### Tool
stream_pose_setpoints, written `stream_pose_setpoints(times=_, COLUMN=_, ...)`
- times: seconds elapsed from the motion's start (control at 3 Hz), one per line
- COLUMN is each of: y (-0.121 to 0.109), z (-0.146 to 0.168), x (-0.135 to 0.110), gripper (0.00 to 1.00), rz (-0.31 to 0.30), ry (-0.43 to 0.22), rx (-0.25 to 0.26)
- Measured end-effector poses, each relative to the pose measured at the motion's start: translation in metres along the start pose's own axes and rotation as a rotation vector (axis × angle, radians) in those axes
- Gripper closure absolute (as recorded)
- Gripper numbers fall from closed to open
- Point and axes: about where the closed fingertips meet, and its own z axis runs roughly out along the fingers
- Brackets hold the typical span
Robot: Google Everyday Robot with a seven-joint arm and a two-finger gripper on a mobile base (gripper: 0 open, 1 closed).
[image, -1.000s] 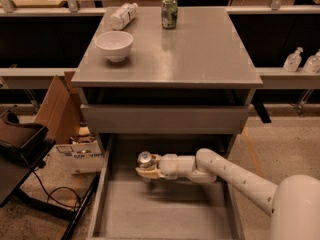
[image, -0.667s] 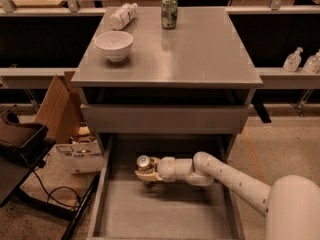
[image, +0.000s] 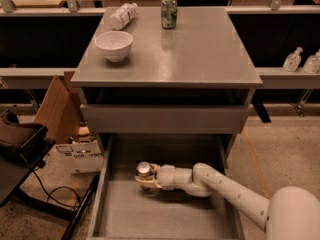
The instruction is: Place redbull can into middle drawer
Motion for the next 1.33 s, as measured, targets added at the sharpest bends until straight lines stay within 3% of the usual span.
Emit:
stream_pose_setpoints(times=1.0, y=0.0034, z=0.0067, x=-0.0009, gripper=0.16, rz=0.002, ry=-0.005, rx=-0.011)
stream_pose_setpoints(times=1.33, y=0.0045, z=0.0089, x=-0.0013, gripper=0.0, rz=0.002, ry=-0.007, rx=-0.015)
